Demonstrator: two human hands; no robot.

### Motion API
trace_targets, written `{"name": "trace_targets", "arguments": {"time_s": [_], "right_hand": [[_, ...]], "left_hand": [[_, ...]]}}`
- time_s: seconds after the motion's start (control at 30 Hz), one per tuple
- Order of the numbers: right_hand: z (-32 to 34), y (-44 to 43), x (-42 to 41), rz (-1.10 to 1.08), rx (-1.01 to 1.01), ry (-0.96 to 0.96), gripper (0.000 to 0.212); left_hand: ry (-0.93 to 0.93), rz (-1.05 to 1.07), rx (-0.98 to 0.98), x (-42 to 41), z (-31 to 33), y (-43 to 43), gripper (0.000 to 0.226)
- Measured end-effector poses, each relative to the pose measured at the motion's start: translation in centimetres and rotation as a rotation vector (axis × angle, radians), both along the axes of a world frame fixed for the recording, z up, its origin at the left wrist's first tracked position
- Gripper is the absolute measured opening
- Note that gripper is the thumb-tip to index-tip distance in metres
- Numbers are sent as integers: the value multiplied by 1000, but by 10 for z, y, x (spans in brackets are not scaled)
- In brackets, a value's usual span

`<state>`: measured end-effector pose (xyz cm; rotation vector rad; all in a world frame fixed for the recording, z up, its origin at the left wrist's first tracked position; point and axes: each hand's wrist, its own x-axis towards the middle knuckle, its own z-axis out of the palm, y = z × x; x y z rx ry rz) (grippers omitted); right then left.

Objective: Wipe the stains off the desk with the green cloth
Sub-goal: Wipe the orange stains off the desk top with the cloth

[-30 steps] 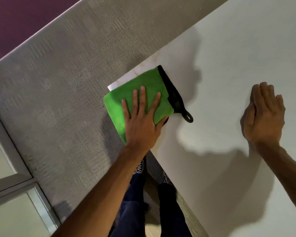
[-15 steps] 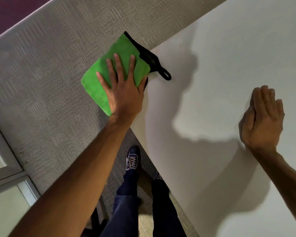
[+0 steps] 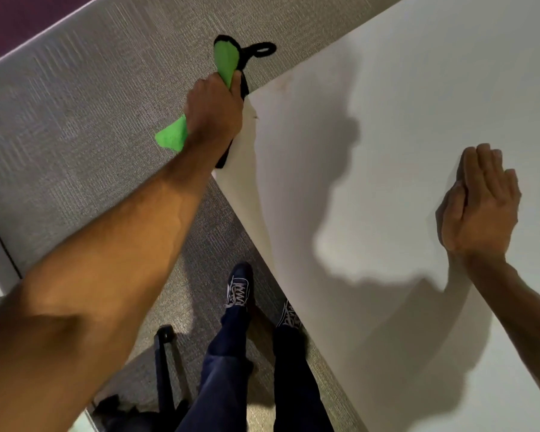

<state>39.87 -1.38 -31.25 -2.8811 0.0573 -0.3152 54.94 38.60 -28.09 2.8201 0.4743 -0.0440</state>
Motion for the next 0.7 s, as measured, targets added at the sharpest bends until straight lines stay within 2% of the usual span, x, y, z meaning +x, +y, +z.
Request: {"name": "trace_targets", "arguments": {"time_s": [0.27,0.37,0.43,0.5,0.7], "right_hand": [[3,5,-4,-11,24,12,52],[4,4,-3,-9,-1,25,53],[4,3,-3,-4,-17,21,52],[4,4,-4,-7,-9,16,51],[7,7,-4,-11,3,29,52]], "left_hand": [[-194,-235,66,-82,13,-18,59],[-279,-490,99,-127,4,-36,63],[-183,-710,138,-155,-5,-46,67],[-61,-806,194,-171,-15,-49,71],[-42,-762,249,-145,-22,-47,74]]}}
